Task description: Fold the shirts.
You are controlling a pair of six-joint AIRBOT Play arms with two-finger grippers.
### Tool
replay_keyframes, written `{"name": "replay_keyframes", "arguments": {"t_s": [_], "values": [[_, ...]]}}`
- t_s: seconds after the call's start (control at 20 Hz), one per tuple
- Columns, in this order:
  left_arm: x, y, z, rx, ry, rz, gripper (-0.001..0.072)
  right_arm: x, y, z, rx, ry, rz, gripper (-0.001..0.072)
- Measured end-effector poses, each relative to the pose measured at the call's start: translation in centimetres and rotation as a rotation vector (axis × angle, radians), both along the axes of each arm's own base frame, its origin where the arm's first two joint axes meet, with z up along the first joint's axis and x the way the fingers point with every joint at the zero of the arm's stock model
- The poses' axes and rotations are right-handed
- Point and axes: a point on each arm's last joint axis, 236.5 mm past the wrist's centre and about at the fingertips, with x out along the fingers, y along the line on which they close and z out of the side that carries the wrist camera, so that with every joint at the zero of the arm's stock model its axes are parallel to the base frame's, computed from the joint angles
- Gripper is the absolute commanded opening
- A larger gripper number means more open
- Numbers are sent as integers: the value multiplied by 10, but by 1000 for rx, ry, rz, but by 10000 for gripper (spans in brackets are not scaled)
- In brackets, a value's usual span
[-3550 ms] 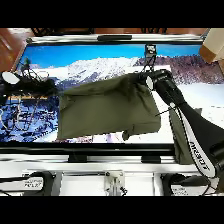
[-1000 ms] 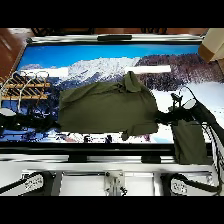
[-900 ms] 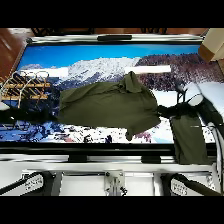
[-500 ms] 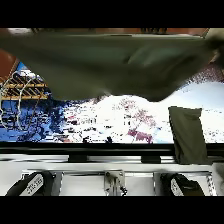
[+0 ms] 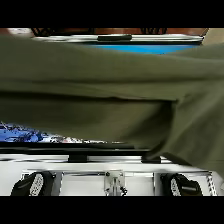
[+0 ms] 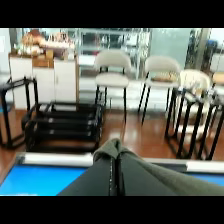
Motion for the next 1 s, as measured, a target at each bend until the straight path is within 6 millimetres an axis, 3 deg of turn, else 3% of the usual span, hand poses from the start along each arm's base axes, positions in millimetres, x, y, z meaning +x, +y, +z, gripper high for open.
{"name": "replay_keyframes", "arguments": {"t_s": [0.1,0.2,0.35,0.45,0.6,0.8,1.0], "values": [[12,12,-33,-4,120,27,28,21,-2,-28,-6,127,2,81],[36,25,-84,-34,293,25,28,51,-4,-71,-6,304,14,81],[79,44,-181,-105,573,-7,28,102,-5,-163,15,619,55,81],[111,56,-256,-183,746,-38,27,135,-5,-227,45,790,81,80],[160,54,-351,-321,891,-118,28,191,-3,-306,129,926,102,80],[237,53,-425,-416,926,-134,28,271,21,-370,181,897,119,80],[311,63,-477,-455,933,-99,29,332,30,-416,203,811,57,80]]}}
